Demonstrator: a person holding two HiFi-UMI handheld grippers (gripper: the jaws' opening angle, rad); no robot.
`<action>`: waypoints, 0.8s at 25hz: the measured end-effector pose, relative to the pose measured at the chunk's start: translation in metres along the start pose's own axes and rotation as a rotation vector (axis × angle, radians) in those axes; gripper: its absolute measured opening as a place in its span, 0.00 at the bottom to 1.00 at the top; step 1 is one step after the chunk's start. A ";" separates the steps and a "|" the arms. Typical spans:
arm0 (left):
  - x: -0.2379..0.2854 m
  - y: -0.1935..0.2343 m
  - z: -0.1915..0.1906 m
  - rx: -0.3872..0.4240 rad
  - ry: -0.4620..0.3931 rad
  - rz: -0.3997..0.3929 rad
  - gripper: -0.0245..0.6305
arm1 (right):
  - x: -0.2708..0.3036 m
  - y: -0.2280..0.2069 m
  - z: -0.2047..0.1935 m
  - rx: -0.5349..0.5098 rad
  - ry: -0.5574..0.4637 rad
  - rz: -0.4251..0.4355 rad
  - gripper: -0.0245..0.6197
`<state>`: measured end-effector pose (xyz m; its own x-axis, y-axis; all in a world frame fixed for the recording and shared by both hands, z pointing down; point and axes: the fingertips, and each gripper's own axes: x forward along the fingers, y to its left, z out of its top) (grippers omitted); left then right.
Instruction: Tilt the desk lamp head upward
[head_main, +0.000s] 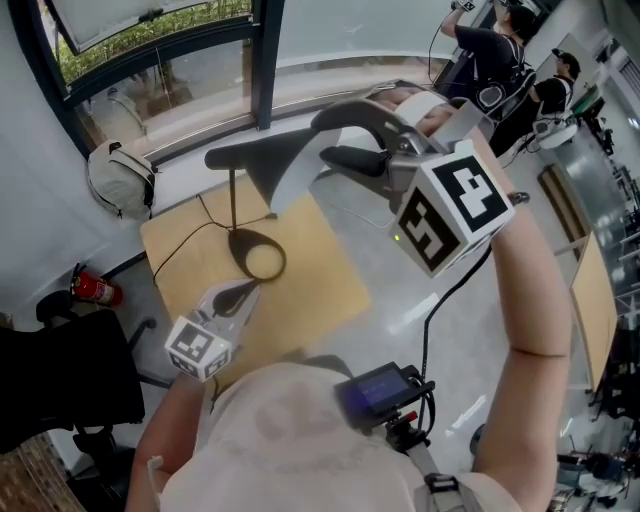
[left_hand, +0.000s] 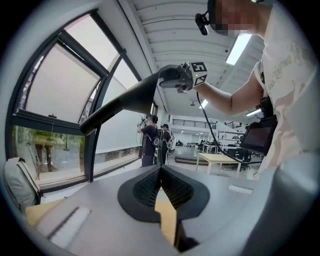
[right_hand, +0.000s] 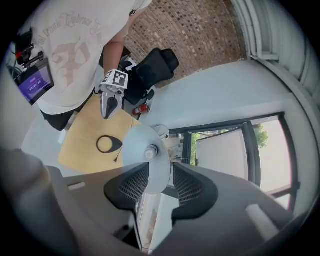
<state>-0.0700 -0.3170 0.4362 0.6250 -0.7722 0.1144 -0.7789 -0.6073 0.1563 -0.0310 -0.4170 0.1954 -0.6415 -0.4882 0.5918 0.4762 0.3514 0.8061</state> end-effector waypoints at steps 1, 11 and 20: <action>-0.001 0.001 0.001 -0.002 -0.001 -0.003 0.04 | -0.001 0.000 -0.003 0.021 0.000 -0.011 0.30; 0.000 -0.007 0.004 -0.025 0.000 -0.052 0.04 | -0.034 -0.018 -0.005 0.177 -0.025 -0.164 0.30; 0.004 -0.024 -0.007 -0.038 0.006 -0.081 0.04 | -0.077 0.021 -0.007 0.540 -0.191 -0.333 0.22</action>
<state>-0.0483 -0.3041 0.4396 0.6860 -0.7199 0.1060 -0.7237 -0.6598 0.2026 0.0329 -0.3778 0.1668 -0.8215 -0.5068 0.2614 -0.1022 0.5818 0.8069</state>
